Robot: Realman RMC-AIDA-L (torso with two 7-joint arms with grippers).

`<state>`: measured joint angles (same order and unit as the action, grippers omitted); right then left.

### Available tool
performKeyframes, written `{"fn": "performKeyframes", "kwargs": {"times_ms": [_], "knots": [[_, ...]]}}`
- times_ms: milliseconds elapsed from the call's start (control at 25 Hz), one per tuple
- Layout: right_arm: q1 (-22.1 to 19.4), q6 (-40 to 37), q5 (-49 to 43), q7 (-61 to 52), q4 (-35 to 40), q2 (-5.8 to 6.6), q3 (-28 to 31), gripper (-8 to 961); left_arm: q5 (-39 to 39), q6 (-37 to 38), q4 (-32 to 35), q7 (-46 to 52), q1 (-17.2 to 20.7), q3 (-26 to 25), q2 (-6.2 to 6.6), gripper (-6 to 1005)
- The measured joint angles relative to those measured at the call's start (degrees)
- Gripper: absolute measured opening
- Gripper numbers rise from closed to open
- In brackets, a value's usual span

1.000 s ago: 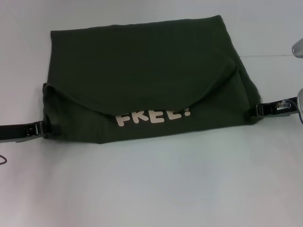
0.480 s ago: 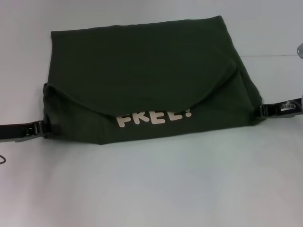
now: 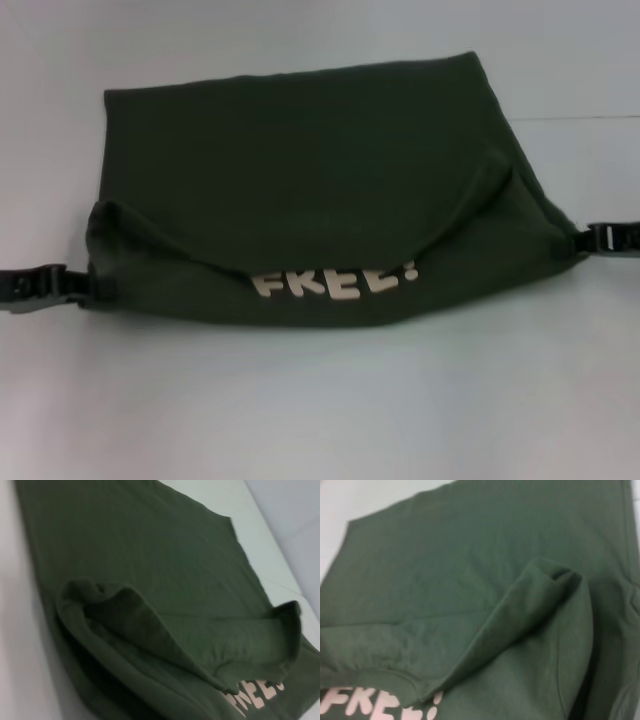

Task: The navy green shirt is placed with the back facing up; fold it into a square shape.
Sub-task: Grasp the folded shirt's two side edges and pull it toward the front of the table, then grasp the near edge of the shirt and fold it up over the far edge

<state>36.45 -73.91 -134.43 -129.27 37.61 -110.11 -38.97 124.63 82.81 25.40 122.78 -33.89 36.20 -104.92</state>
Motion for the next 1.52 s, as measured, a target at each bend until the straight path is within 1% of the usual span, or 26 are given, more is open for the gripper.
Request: {"fn": "performKeyframes", "kwargs": {"times_ms": [120,280,360,520,560,600,680,760,840,960,1080,1200,1280,1360,1520], "knots": [[-2.62,-6.36,1.56,2.45,1.33,0.16,2.79,56,0.32,6.31,2.03,0.40,1.14,0.00,1.12,38],[-6.74,-15.01,3.62,5.86,2.88,-0.07,6.63,61,2.42,10.62,3.31,1.43,1.52,-0.09,2.34,39],[-8.75,-18.51,4.15,6.67,4.14,-0.63,8.35,64,4.01,12.91,3.65,1.60,1.47,-0.30,2.84,39],[-12.97,-22.39,4.24,7.35,7.91,-2.54,11.64,70,6.69,16.27,3.92,1.62,1.11,-1.04,3.32,39],[-13.74,-23.36,4.29,7.69,8.47,-2.83,12.70,72,6.92,16.70,4.05,1.61,1.11,-1.18,3.39,39],[-14.18,-24.06,4.39,8.00,8.63,-2.92,13.69,73,6.92,16.70,4.05,1.61,1.11,-1.18,3.39,39],[-14.51,-25.05,4.75,8.62,8.61,-2.90,15.75,76,7.38,18.06,4.57,1.61,1.03,-3.44,3.81,38],[-13.81,-25.04,5.12,8.65,7.96,-2.39,17.25,79,7.30,18.09,4.62,1.70,0.73,-5.37,4.13,38],[-12.46,-24.70,5.62,8.39,6.87,-1.61,18.11,82,7.10,17.70,4.60,2.33,-0.02,-8.26,4.50,38],[-9.01,-22.91,6.57,7.44,3.75,0.35,19.35,86,6.99,15.89,4.33,3.68,-1.88,-12.81,4.63,38],[-5.22,-18.86,7.40,5.82,0.88,2.13,20.08,90,6.94,11.90,4.21,5.13,-3.80,-15.98,4.31,39],[-1.75,-13.89,7.81,4.70,-1.24,3.44,20.18,95,6.86,6.71,4.04,6.15,-5.70,-18.26,3.63,39],[0.39,-10.74,7.84,4.31,-2.28,3.72,20.15,97,6.71,3.20,3.99,6.34,-6.92,-19.67,2.82,39],[2.45,-7.07,7.88,4.01,-3.07,3.69,19.87,100,6.14,0.04,3.92,6.21,-7.87,-20.26,1.93,38],[6.14,1.56,7.91,4.11,-5.59,2.79,18.51,106,4.30,-7.25,3.06,3.86,-9.85,-20.22,-0.30,38]]}}
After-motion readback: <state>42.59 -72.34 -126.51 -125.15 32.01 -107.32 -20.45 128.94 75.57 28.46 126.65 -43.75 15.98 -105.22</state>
